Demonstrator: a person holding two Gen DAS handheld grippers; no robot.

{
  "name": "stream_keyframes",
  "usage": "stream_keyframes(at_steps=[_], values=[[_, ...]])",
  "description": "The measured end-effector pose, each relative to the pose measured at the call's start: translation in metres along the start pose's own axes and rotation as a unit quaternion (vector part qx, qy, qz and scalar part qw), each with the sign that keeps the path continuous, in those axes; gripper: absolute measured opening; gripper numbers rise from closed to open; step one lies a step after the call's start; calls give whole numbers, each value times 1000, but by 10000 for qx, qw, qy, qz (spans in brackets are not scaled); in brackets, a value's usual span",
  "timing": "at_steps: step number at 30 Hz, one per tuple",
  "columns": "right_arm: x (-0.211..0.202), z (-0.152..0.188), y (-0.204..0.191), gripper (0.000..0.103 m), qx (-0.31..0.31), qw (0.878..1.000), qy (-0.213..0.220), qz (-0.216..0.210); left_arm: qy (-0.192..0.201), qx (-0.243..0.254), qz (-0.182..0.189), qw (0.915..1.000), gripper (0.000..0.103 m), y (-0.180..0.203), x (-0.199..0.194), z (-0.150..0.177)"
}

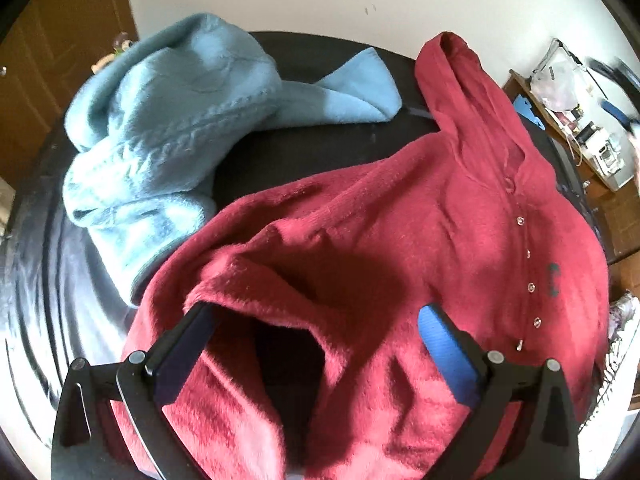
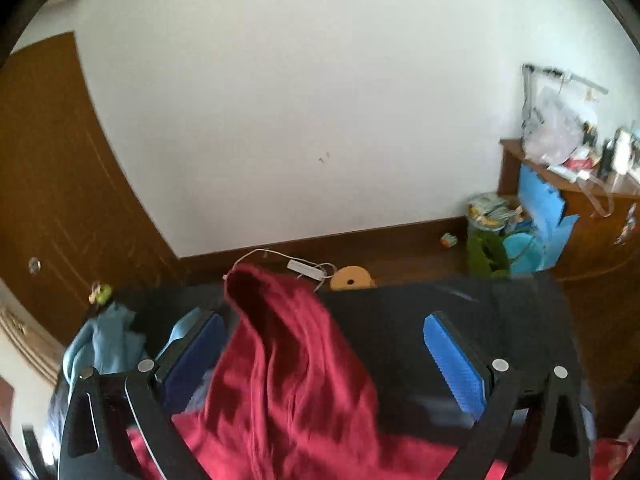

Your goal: Fold clothes

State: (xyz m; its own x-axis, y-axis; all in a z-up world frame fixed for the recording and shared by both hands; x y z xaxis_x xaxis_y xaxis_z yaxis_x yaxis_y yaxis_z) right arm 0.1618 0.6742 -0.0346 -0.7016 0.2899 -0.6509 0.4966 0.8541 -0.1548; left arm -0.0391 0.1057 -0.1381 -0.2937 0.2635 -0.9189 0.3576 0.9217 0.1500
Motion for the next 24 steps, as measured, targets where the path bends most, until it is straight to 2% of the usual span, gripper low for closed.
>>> stream_keyframes(at_steps=[4, 9, 11, 14, 15, 16, 17, 19, 22, 24], values=[[86, -21, 4, 102, -14, 9982, -412, -434, 164, 252, -142, 9994, 103, 28, -11, 15], [177, -21, -35, 102, -910, 9865, -1020, -900, 109, 445, -287, 9985, 103, 49, -10, 23], [196, -18, -52, 101, -1299, 9816, -1145, -802, 48, 417, -302, 9987, 103, 51, -4, 24], [224, -13, -78, 94, -1878, 9710, -1329, -653, -29, 365, -338, 9988, 103, 52, 3, 24], [233, -11, -87, 86, -2070, 9665, -1389, -603, -45, 353, -350, 9988, 103, 52, 5, 23], [242, -10, -96, 71, -2261, 9617, -1449, -552, -56, 342, -360, 9987, 103, 52, 7, 22], [251, -8, -103, 63, -2417, 9572, -1510, -496, -63, 333, -370, 9987, 103, 51, 8, 21], [262, -4, -109, 33, -2539, 9527, -1635, -353, -60, 314, -379, 9988, 103, 51, 10, 19], [263, -3, -107, 13, -2449, 9568, -1558, -165, -54, 273, -381, 9989, 103, 49, 12, 18], [247, -9, -100, 10, -2210, 9663, -1319, -92, -55, 228, -370, 9990, 103, 47, 13, 18]])
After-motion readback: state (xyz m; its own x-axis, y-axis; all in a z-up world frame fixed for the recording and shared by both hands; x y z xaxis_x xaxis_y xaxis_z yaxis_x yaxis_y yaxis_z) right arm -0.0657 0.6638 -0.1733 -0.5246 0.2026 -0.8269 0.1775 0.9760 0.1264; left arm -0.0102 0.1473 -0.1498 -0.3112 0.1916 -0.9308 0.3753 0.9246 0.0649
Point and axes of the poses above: each gripper's, at about its wrist camera, not at the fingertips, and x roughly the way its jaws point, y to its right, z to its underside, the point moved 1 cm from there along x, roughly the way its jaws point, and after that the axes turned 7 degrees about -x, right-handed, at the moved point
